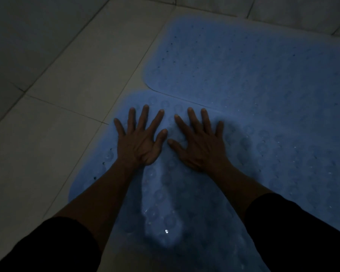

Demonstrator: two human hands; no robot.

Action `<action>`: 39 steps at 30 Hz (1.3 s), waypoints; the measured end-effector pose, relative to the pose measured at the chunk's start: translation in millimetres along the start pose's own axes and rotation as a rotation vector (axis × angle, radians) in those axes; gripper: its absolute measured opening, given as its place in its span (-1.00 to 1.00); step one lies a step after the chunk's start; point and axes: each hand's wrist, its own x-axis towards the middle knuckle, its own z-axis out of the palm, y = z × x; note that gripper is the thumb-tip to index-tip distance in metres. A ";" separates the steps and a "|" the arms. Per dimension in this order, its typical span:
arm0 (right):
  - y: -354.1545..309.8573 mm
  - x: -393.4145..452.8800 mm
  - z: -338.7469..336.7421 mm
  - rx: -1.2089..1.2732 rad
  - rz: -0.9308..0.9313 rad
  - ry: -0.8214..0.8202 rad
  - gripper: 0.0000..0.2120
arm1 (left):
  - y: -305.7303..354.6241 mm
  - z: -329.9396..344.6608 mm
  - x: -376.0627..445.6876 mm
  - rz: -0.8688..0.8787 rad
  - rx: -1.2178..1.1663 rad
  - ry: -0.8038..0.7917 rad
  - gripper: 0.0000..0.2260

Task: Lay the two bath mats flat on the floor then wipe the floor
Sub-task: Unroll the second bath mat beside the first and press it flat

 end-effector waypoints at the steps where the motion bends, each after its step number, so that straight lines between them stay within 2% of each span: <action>1: -0.4 -0.7 2.7 -0.011 0.007 0.019 -0.30 | -0.5 1.9 0.3 -0.004 -0.006 0.003 -0.46; 16: -3.7 -0.5 -1.3 -0.088 0.018 0.044 -0.34 | -0.2 4.9 3.2 -0.013 -0.001 0.039 -0.46; 22: -4.2 2.4 -3.4 -0.101 0.029 -0.005 -0.34 | -1.4 3.5 3.3 -0.013 0.008 0.016 -0.45; 32: -3.6 0.6 3.7 -0.096 0.035 0.071 -0.37 | 1.4 1.8 2.6 -0.039 0.000 0.003 -0.46; 39: -5.4 -5.1 2.6 -0.051 0.027 0.034 -0.43 | 7.4 -2.8 -3.9 -0.074 0.031 -0.012 -0.48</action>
